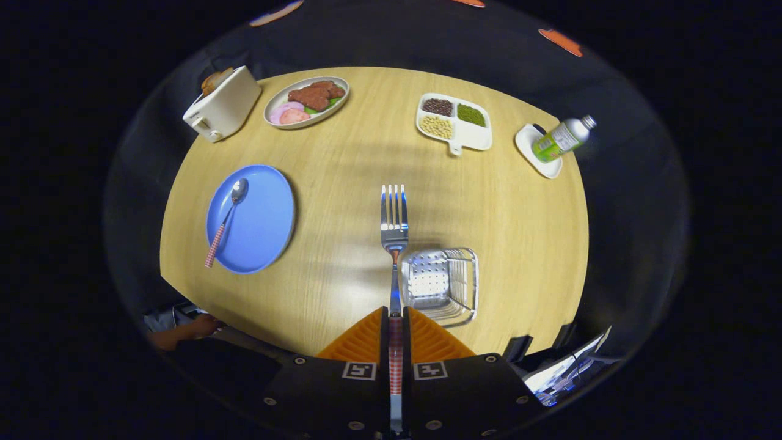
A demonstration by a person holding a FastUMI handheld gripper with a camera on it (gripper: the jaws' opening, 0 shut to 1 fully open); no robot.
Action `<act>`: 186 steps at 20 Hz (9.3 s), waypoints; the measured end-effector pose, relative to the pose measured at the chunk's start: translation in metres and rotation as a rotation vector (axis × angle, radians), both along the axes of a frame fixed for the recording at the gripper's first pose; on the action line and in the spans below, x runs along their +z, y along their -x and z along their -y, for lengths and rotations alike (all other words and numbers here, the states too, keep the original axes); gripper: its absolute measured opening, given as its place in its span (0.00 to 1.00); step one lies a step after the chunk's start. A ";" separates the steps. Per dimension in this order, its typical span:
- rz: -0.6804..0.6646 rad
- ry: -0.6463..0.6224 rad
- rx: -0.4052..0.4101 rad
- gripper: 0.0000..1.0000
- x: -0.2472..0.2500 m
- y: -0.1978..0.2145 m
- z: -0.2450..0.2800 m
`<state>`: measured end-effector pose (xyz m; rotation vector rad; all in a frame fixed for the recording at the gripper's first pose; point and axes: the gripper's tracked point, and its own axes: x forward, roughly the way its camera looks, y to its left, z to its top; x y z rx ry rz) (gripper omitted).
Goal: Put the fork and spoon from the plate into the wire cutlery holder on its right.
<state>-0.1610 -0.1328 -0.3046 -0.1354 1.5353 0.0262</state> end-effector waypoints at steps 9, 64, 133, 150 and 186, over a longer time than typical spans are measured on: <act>-0.214 -0.054 0.032 0.08 -0.016 0.046 0.035; 1.184 -0.193 0.017 0.73 0.162 -0.172 -0.078; 0.191 -0.097 -0.194 0.05 -0.013 -0.024 -0.066; -0.332 -0.077 0.116 0.05 -0.021 0.023 0.042; -0.008 -0.131 0.096 0.26 0.010 -0.073 0.040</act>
